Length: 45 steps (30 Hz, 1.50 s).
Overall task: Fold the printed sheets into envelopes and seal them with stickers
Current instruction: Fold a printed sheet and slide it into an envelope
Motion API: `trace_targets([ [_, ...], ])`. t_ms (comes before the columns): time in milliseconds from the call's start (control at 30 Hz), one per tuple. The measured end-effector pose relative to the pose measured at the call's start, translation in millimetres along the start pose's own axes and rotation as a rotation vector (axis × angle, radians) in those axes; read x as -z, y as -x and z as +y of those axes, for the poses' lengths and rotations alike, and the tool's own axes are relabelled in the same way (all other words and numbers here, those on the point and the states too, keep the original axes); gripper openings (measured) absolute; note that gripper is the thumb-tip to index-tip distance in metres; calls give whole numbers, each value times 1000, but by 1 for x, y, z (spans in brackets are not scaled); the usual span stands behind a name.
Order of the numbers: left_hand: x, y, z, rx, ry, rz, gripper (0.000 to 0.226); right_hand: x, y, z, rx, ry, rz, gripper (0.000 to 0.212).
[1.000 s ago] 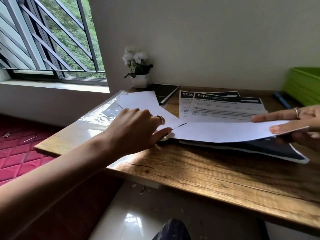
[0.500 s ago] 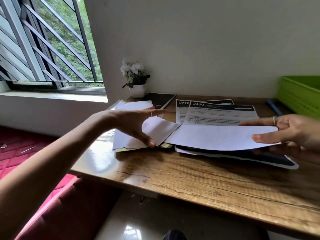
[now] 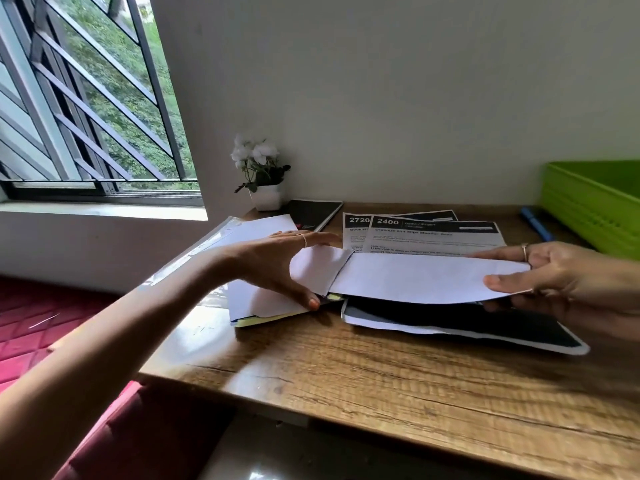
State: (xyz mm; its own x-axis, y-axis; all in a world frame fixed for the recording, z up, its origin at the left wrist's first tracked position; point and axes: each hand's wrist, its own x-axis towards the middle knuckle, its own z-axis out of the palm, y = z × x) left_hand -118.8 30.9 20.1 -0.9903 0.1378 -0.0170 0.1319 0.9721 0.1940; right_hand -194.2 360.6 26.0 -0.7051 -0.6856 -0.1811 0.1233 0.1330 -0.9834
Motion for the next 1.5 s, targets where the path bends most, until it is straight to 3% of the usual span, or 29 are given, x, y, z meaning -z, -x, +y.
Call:
trace_targets([
  [167,0,-5,9,-26,-116,137,103,-2,-7,-5,-16,19,28,43],
  [433,-11,-7,7,-21,-33,134,118,-6,-8,-12,71,-78,95,34],
  [633,-16,-9,4,21,-13,80,107,3,-16,-9,-20,3,37,43],
  [733,-17,-10,8,19,-17,75,103,2,-23,-9,-54,45,31,32],
  [1133,-25,-13,12,-78,-43,173,102,-39,-58,-23,19,120,-5,26],
  [1333,-26,-14,14,-109,-140,276,91,-64,-76,-18,110,395,116,26],
  [1500,-26,-12,6,-117,-158,356,87,-48,-70,-7,392,701,241,33],
])
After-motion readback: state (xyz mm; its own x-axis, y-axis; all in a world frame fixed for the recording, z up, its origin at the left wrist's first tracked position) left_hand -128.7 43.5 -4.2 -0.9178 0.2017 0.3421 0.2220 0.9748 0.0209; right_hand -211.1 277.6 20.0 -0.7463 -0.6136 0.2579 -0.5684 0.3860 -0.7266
